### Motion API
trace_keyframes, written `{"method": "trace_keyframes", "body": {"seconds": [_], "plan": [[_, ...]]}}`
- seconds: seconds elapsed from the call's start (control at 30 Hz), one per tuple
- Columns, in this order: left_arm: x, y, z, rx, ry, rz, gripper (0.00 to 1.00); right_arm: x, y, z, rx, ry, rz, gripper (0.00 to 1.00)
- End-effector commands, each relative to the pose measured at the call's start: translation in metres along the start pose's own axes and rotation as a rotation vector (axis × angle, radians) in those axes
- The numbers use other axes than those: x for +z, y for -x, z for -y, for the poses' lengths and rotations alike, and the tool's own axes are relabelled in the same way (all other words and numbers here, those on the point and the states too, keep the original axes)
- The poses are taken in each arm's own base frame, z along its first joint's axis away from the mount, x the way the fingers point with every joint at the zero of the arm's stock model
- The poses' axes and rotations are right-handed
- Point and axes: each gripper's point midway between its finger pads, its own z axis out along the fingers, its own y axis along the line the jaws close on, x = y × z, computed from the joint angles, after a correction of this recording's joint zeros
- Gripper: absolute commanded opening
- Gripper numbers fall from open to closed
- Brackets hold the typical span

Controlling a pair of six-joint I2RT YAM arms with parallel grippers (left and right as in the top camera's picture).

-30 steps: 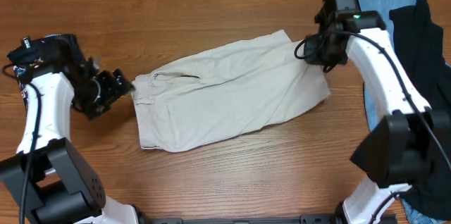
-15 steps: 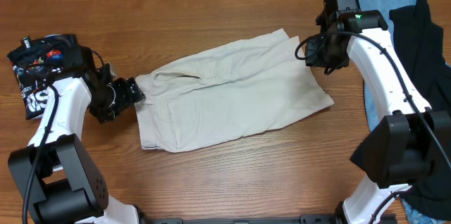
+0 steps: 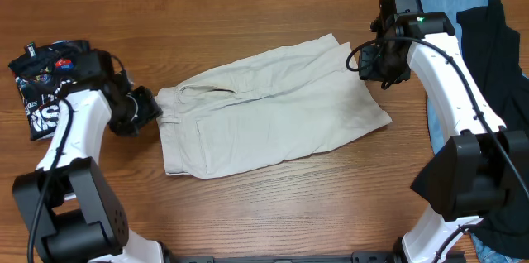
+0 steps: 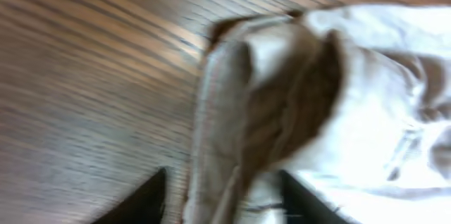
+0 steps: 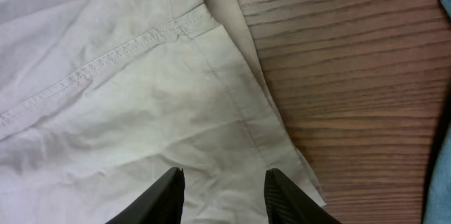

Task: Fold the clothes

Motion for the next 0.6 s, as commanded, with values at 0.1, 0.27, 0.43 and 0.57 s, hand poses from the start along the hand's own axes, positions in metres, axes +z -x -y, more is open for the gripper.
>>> {"method": "trace_keyframes", "body": {"seconds": [0.1,0.27,0.43,0.57], "plan": [[-0.022,-0.021,0.069,0.128,-0.353,-0.070,0.18,0.001,-0.001,0.001,-0.002,-0.007,-0.006,0.41],[-0.040,-0.009,0.076,0.165,-0.359,0.026,0.11,0.001,-0.002,0.001,-0.002,-0.008,-0.011,0.41],[-0.038,-0.007,0.068,0.139,-0.288,0.041,0.04,0.002,-0.003,0.001,-0.002,-0.008,-0.013,0.41],[-0.044,0.004,0.055,0.079,-0.198,0.097,0.08,0.005,-0.004,0.002,-0.001,-0.011,-0.025,0.41]]}}
